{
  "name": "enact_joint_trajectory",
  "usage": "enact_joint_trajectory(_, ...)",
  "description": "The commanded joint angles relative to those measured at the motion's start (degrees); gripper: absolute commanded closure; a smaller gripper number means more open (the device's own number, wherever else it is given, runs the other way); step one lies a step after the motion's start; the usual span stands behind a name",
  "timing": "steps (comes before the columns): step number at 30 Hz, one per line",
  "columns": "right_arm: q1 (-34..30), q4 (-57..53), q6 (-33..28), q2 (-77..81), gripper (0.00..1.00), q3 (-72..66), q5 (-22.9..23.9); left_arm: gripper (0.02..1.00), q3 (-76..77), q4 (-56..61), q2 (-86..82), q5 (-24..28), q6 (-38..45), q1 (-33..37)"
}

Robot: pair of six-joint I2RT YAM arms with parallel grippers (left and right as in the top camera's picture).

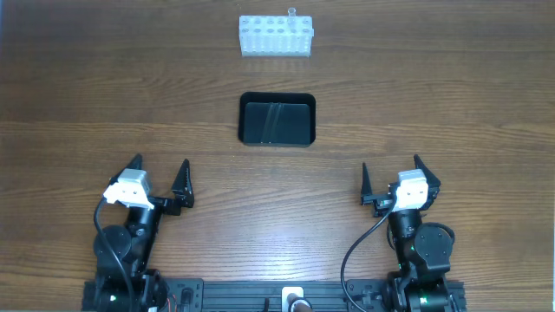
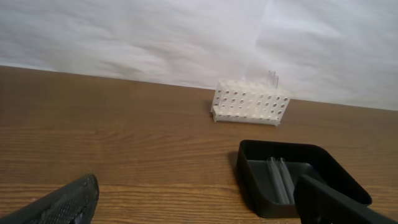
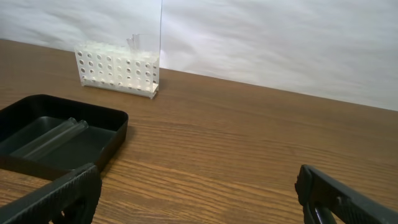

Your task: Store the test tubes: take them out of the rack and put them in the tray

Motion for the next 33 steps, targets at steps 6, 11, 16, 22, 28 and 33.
enact_joint_trajectory(6, 0.3, -0.2, -0.2, -0.2, 0.007, -0.3, -0.2, 0.02, -0.2, -0.2, -0.5, -0.3, -0.8, -0.2)
enact_joint_trajectory(11, 0.3, -0.1, 1.3, -0.2, 0.009, -0.3, -0.7, 0.018, -0.2, -0.2, -0.5, -0.3, -0.8, -0.2)
enact_joint_trajectory(16, 0.3, -0.2, 1.5, -0.2, 0.009, -0.3, -0.7, 0.018, -0.2, -0.2, -0.5, -0.3, -0.8, -0.2)
enact_joint_trajectory(22, 0.3, 2.3, -1.0, 1.1, 0.009, -0.3, -0.7, 0.018, -0.2, -0.2, -0.5, -0.3, -0.8, -0.2)
enact_joint_trajectory(28, 0.2, 22.6, -5.2, 21.7, 0.009, -0.3, -0.7, 0.018, -0.2, -0.2, -0.5, -0.3, -0.8, -0.2)
enact_joint_trajectory(33, 0.2, 54.5, -4.5, 51.0, 0.009, 0.7, -0.7, 0.018, -0.2, -0.2, -0.5, -0.3, -0.8, -0.2)
